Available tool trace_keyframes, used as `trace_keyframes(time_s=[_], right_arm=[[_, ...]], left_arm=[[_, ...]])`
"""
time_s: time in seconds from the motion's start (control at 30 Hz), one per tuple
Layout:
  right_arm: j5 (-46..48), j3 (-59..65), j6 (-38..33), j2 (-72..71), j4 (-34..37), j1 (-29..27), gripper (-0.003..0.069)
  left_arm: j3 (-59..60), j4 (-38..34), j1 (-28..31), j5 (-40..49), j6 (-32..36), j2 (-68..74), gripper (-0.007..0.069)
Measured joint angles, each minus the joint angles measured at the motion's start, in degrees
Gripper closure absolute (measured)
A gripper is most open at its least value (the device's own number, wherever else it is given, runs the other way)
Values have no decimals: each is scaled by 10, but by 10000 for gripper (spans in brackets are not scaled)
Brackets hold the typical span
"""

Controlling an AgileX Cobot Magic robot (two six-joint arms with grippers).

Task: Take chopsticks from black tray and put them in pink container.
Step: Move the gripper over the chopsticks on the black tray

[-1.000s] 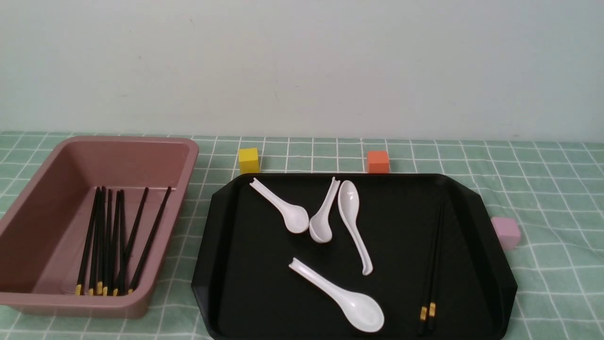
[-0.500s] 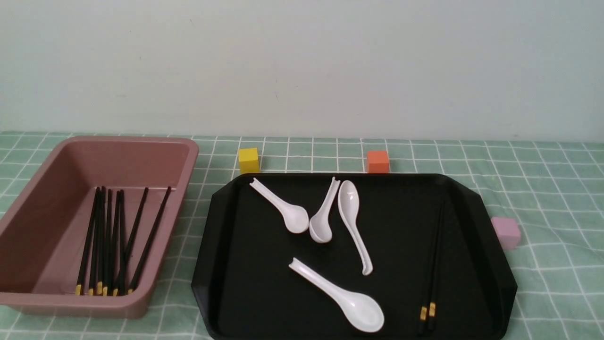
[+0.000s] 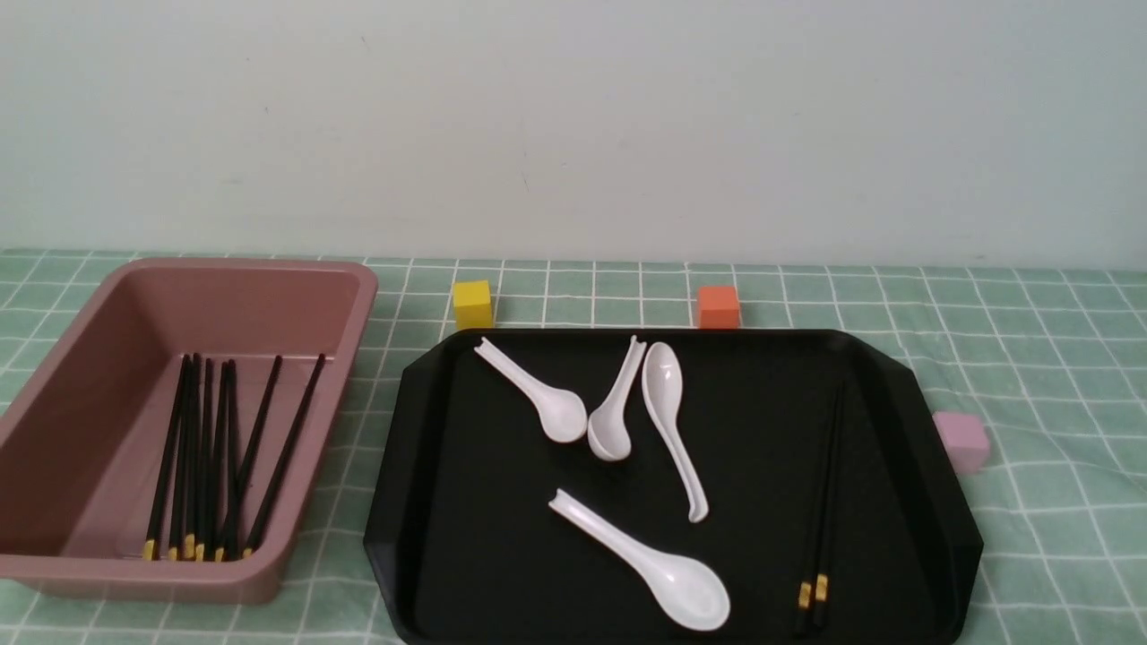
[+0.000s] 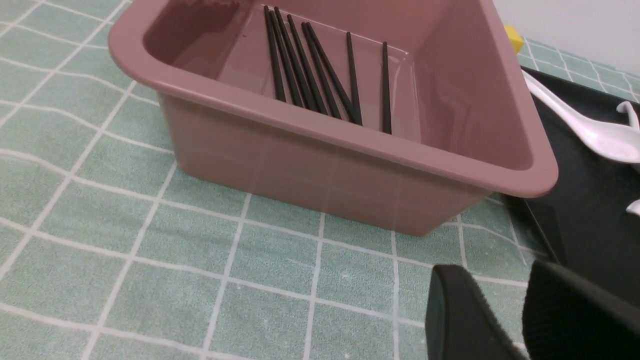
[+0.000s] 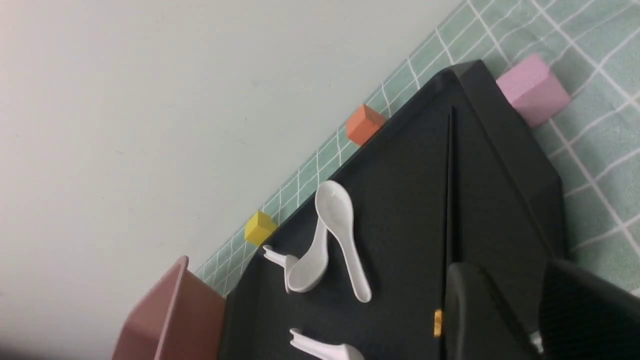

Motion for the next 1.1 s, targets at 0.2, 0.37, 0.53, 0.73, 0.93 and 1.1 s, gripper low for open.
trace_keyframes(time_s=[0.2,0.37,0.53,0.73,0.93,1.1], right_arm=[[51,-76,-73,11,-27,0,523],[184,-250,-167,158,-141,0,667],[362,-368,-189,356,-214,0,669],[402,-410,-245,569,-148,0,646],[391,-442,-347,708,-27,33,523],[341,-505,-257,789,-73,120,435]], left_arm=[[0,0,0,0,0,0,407],[0,0,0,0,0,0,407],[0,0,0,0,0,0,407],[0,0,0,0,0,0,407],[0,0,0,0,0,0,398],[0,0,0,0,0,0,391]])
